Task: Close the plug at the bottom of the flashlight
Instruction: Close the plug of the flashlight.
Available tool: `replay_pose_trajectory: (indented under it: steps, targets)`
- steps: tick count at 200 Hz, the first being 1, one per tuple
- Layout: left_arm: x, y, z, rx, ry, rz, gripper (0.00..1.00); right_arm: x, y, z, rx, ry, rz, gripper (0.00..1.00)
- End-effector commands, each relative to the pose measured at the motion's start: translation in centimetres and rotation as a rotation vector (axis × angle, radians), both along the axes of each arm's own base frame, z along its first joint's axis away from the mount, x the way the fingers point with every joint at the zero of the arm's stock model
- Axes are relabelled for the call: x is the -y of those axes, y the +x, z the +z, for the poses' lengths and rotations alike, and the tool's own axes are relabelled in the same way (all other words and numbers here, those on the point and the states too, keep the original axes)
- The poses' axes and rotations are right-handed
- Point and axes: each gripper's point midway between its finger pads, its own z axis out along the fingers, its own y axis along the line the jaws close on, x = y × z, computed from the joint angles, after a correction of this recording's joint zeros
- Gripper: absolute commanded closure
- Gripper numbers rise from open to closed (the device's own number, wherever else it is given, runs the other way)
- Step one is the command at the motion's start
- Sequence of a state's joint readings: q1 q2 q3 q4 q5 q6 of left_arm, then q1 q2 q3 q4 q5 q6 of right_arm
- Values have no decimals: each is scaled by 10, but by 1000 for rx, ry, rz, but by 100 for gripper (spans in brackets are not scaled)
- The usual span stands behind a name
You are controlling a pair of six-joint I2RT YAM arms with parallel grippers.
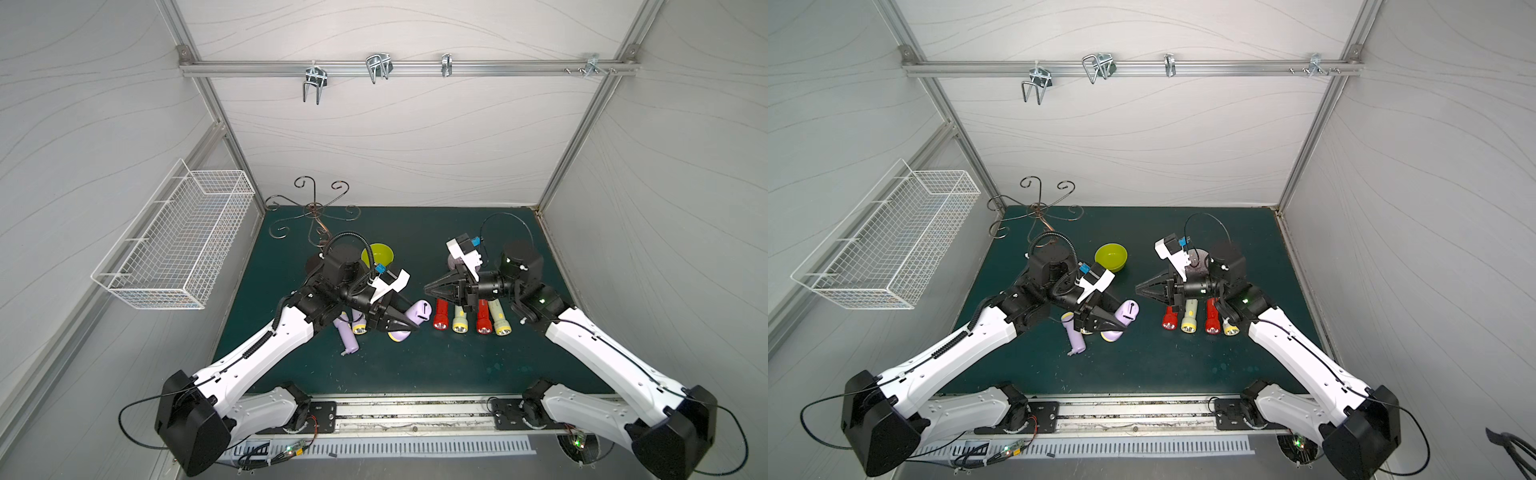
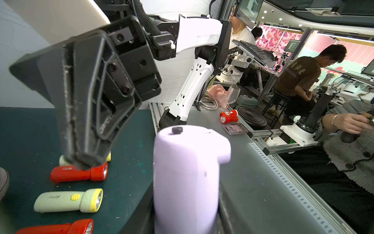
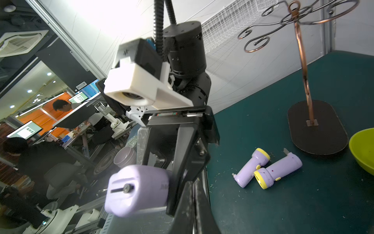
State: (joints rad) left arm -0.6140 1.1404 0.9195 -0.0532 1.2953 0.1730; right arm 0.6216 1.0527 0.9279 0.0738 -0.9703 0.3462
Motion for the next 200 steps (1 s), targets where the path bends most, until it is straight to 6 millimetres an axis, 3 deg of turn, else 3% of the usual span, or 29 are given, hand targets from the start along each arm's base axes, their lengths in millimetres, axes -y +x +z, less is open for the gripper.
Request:
replay_pose_trajectory:
  steps: [1, 17, 36, 50, 76, 120, 200]
  targets:
    - [-2, -2, 27, 108, -80, -28, 100, 4, -8, 37, 79, 66, 24, 87]
    - [-1, 0, 25, 104, -75, -23, 100, 7, -14, 46, 85, 75, 42, 79]
    - [1, 4, 23, 104, -65, -5, 100, 6, -27, 49, 93, 73, 80, 54]
    - [1, 8, 22, 104, -56, 17, 100, 1, -42, 45, 114, 51, 117, 49]
    - [0, 15, 23, 111, -55, 43, 100, -9, -57, 30, 132, -10, 150, 48]
    - [-2, 27, 26, 127, -57, 92, 100, -13, -47, 22, 140, -16, 122, 48]
    - [-7, 32, 26, 128, -63, 97, 100, -7, -4, 26, 113, -4, 34, 49]
